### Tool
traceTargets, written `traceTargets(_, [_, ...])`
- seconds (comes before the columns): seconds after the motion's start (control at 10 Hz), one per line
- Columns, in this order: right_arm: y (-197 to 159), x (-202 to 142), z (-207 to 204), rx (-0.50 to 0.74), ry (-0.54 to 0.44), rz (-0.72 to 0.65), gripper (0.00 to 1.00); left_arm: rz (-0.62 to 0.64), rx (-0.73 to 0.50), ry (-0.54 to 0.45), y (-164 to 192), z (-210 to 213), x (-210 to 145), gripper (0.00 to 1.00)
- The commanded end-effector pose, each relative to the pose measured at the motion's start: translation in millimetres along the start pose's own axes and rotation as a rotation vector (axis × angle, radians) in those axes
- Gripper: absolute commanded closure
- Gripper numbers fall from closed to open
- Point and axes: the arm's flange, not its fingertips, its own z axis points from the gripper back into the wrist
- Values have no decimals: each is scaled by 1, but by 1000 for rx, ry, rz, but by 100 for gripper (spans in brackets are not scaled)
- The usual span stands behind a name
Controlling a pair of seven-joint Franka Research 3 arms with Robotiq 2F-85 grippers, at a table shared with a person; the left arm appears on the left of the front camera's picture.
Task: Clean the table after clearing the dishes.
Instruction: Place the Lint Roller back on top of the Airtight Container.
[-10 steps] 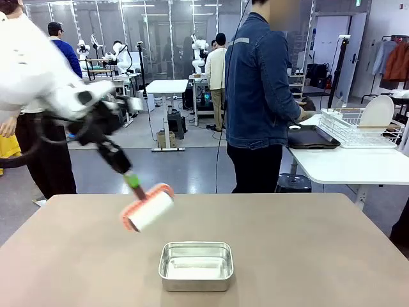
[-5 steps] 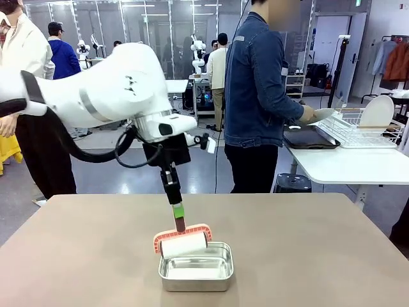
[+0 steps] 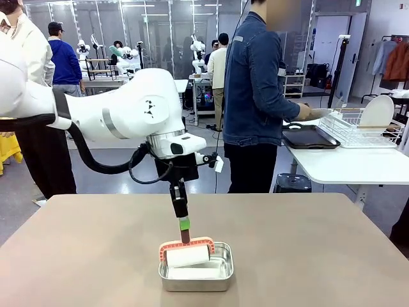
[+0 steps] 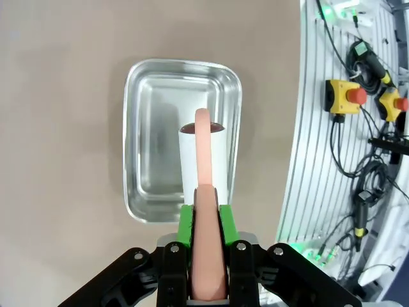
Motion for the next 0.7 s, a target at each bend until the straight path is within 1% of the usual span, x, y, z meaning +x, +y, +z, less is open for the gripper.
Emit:
traceTargets(0.0, [2,-2,0,2,8,20,0,-35,24,-8,10,-5,15,80])
traceTargets(0.2, [2,-2,0,2,8,20,0,-57,30,45,19,-12,24,80])
traceTargets(0.4, [2,-2,0,2,8,20,0,-49,14,99,31,-24,24,80])
traceTargets(0.6, [2,-2,0,2,8,20,0,-46,30,140,39,-30,21,80])
